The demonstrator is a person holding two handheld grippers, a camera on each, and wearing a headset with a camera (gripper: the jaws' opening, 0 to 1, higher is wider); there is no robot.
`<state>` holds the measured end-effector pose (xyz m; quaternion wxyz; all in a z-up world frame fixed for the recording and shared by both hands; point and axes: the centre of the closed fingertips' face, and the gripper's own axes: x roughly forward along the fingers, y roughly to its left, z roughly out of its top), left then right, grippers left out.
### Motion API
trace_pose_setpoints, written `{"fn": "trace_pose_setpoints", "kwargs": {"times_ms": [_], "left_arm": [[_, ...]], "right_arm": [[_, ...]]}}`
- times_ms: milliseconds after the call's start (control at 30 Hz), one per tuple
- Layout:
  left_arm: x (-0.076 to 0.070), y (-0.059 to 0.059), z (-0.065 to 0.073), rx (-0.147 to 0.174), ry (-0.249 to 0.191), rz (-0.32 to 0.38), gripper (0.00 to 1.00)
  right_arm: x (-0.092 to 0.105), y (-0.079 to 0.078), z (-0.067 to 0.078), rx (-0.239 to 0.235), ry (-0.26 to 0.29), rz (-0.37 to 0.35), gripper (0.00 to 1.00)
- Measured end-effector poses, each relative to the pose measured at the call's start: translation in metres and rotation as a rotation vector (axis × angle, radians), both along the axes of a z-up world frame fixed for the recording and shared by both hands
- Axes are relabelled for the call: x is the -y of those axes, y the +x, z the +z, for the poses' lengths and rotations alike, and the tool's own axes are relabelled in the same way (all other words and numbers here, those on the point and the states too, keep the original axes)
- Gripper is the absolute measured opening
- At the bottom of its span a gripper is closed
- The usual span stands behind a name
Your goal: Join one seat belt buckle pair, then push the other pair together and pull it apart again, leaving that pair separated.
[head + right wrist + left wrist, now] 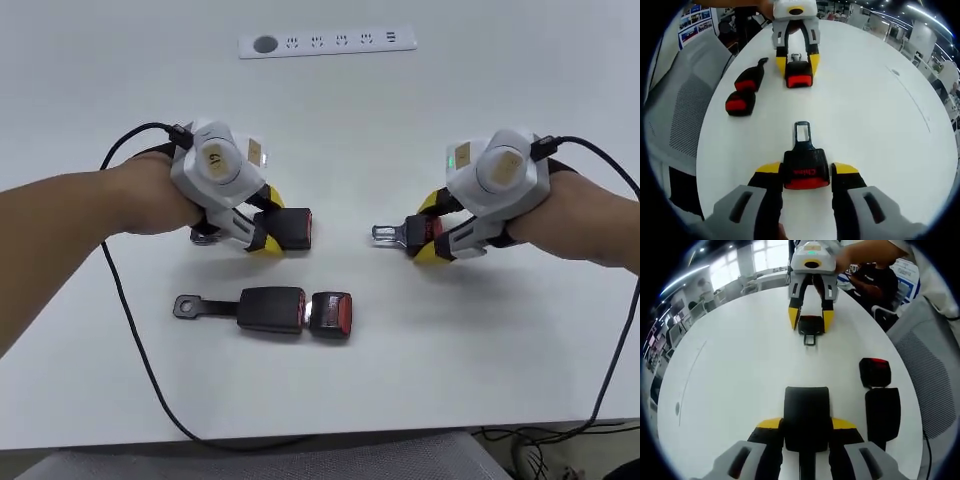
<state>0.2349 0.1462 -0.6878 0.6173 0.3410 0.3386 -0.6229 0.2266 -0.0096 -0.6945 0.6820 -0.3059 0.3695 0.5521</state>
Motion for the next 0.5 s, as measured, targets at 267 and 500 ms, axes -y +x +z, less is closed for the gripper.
{"fn": "trace_pose_setpoints", "kwargs": {"times_ms": [267, 500], "left_arm": [[0.004, 0.001, 0.005, 0.03, 0.042, 0.006, 0.46], [0.002, -0.01, 0.029, 0.035, -0.036, 0.067, 0.48]], "right_arm": [[-0.002, 0.003, 0.003, 0.026, 0.024, -0.075, 0.46], [-0.013, -0.013, 0.024, 0.044, 0.121, -0.168, 0.51]]}}
